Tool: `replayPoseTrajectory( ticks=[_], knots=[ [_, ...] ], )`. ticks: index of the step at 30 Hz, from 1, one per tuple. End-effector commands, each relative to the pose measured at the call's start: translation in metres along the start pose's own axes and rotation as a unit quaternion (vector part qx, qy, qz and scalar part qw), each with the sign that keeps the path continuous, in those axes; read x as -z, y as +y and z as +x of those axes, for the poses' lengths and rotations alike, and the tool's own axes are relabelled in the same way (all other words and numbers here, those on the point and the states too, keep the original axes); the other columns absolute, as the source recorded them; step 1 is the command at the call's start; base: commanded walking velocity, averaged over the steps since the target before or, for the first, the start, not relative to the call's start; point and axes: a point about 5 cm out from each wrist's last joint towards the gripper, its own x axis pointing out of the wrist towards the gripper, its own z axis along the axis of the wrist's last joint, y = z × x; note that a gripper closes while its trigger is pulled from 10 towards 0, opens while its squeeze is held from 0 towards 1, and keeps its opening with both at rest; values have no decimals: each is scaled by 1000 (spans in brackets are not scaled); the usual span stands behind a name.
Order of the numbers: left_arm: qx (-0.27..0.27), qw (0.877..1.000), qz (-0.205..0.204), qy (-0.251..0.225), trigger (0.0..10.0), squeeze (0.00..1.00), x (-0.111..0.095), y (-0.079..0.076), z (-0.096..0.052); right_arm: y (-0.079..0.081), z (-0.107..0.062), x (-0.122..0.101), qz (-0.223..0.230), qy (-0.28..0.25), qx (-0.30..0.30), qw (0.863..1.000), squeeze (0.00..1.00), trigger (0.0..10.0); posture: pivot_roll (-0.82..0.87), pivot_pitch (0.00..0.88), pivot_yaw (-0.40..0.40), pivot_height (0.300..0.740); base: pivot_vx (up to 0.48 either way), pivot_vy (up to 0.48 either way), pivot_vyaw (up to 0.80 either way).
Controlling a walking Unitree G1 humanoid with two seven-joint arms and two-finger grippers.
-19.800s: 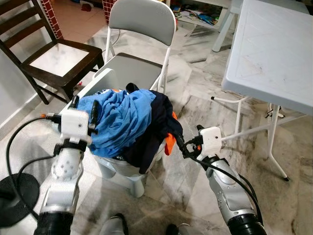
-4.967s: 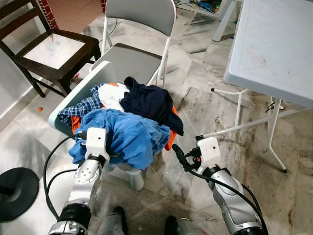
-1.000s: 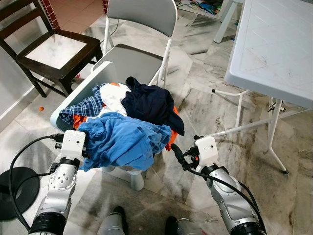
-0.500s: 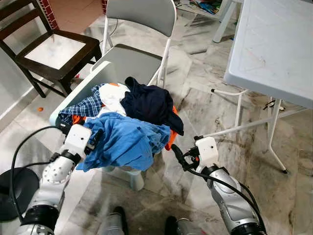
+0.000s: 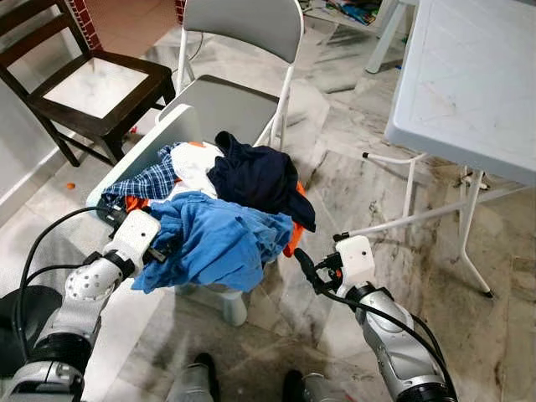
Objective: Hang hanger
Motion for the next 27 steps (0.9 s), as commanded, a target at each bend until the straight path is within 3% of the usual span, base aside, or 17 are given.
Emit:
replayPoseTrajectory(
  ticks=[1,5,6,7,8,9,11,12,14,15,18,27],
  knots=[
    [8,1000,6,16,10000,1000,4,3,-1,-1,-5,3,0,4,5,1000,0,10000,15,243,-42,740,0,0,0],
    [14,1000,5,21,10000,1000,2,5,4,-1,-7,4,2,5,8,1000,0,10000,11,244,-40,740,0,0,0],
    [24,999,6,22,10000,831,0,3,6,-1,-8,5,2,5,8,1000,0,10000,9,245,-38,740,0,0,0],
    [24,999,6,22,10000,831,0,3,6,-1,-8,5,2,5,8,1000,0,10000,9,245,-38,740,0,0,0],
    [27,999,7,24,10000,608,0,3,7,-1,-8,5,2,5,8,1000,0,10000,4,246,-36,740,0,0,0],
    [35,999,14,29,10000,169,0,2,9,0,-8,5,3,5,9,1000,0,10000,1,247,-35,740,0,0,0],
    [36,999,10,34,10000,0,-1,3,11,0,-8,5,3,5,10,1000,0,10000,1,247,-35,740,0,0,0],
    [45,998,9,41,3608,0,0,2,12,0,-9,5,3,6,11,1000,0,10000,-5,247,-34,740,0,0,0],
    [50,998,9,44,3608,0,0,2,13,0,-9,5,3,6,11,1000,0,10000,-5,247,-34,740,0,0,0],
    [56,997,9,47,0,0,1,1,13,0,-10,5,3,6,11,1000,0,10000,-12,244,-32,740,0,0,0],
    [102,993,14,56,0,0,3,-6,14,-2,-12,5,3,7,16,1000,0,10000,-17,242,-31,740,0,0,0],
    [122,991,13,62,0,0,5,-8,13,-4,-11,4,1,6,20,1000,0,10000,-18,236,-28,740,0,0,0]
  ],
)
